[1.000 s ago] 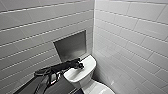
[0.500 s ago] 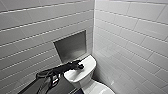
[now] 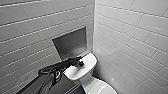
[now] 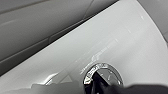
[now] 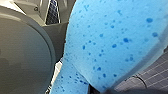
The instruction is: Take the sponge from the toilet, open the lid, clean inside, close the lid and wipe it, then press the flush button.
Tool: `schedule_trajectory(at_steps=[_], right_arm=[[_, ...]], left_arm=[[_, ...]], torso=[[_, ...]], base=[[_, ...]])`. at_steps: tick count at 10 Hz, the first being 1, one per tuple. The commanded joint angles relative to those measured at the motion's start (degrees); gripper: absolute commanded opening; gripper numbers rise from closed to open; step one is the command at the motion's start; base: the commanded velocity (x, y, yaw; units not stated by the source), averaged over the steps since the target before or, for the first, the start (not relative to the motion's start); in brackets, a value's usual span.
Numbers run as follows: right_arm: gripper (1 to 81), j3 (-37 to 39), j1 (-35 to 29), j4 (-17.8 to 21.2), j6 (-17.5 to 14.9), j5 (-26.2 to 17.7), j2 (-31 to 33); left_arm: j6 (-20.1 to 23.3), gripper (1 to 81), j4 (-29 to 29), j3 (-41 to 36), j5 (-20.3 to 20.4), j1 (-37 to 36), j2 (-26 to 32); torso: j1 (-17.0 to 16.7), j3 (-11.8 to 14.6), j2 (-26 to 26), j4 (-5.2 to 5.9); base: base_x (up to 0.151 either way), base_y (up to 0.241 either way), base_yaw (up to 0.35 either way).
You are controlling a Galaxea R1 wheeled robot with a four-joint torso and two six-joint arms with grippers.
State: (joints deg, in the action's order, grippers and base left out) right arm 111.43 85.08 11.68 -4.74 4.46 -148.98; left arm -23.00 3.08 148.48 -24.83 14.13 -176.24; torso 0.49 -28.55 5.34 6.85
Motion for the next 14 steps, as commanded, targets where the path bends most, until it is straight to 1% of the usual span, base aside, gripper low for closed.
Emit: schedule_trajectory(at_steps=[1,2,3,4,5,6,7,9,11,12,13,14], right_arm=[[1.0,0.88,0.23,0.36,-0.18,-4.99,-1.25],[1.0,0.88,0.23,0.36,-0.18,-4.99,-1.26],[1.0,0.79,0.23,0.36,-0.18,-4.99,-1.17],[1.0,0.79,0.32,0.27,-0.18,-4.99,-1.34],[1.0,0.70,0.23,0.27,-0.18,-4.99,-1.43],[1.0,0.70,0.23,0.19,-0.18,-4.99,-1.52],[1.0,0.79,0.32,0.19,-0.18,-4.99,-1.52],[1.0,0.88,0.23,0.19,-0.18,-4.99,-1.52],[1.0,0.70,0.14,0.19,-0.18,-4.99,-1.52],[1.0,0.70,0.06,0.19,-0.18,-4.99,-1.52],[1.0,0.79,0.05,0.19,-0.18,-4.99,-1.52],[1.0,0.70,-0.03,0.19,-0.18,-4.99,-1.43]], left_arm=[[-0.29,1.0,1.22,-0.73,1.28,-6.17,-1.49],[-0.29,1.0,0.79,-1.17,1.10,-6.69,-0.97],[-0.46,1.0,0.35,-3.18,0.93,-7.66,0.09],[-0.46,1.0,-1.06,-7.40,0.31,-9.32,2.02],[-0.55,1.0,-2.90,-13.20,-1.18,-11.17,4.57],[-0.63,1.0,-3.26,-19.33,-1.18,-12.75,7.46],[-2.03,1.0,-3.35,-24.61,-0.92,-14.08,10.27],[-6.17,1.0,-2.65,-34.73,-0.13,-16.36,15.99],[-6.97,1.0,-2.56,-40.89,0.31,-17.42,19.86],[-6.97,1.0,-2.56,-42.83,0.22,-17.42,21.53],[-6.97,1.0,-2.47,-46.41,-0.13,-17.16,23.98],[-6.97,1.0,-2.21,-52.72,-0.30,-16.81,27.92]], torso=[[0.00,0.00,0.00,-0.02],[-0.04,0.04,0.02,0.00],[-0.06,0.02,0.02,0.00],[-0.06,0.02,0.02,0.00],[-0.06,0.02,0.02,0.00],[-0.04,0.00,0.00,0.00],[-0.02,-0.02,-0.02,0.00],[0.05,-0.09,-0.06,0.00],[0.07,-0.11,-0.06,0.00],[0.09,-0.13,-0.06,-0.02],[0.11,-0.13,-0.06,-0.02],[0.11,-0.13,-0.06,-0.02]], base=[[0.000,0.000,0.000],[0.000,0.000,0.000],[0.000,0.000,0.000],[0.000,0.000,0.000],[0.000,0.000,0.000],[0.000,0.000,0.000],[0.000,0.000,0.000],[0.000,0.000,0.000],[0.000,0.000,0.000],[0.000,0.000,0.000],[0.000,0.000,0.000],[0.000,0.000,0.000]])
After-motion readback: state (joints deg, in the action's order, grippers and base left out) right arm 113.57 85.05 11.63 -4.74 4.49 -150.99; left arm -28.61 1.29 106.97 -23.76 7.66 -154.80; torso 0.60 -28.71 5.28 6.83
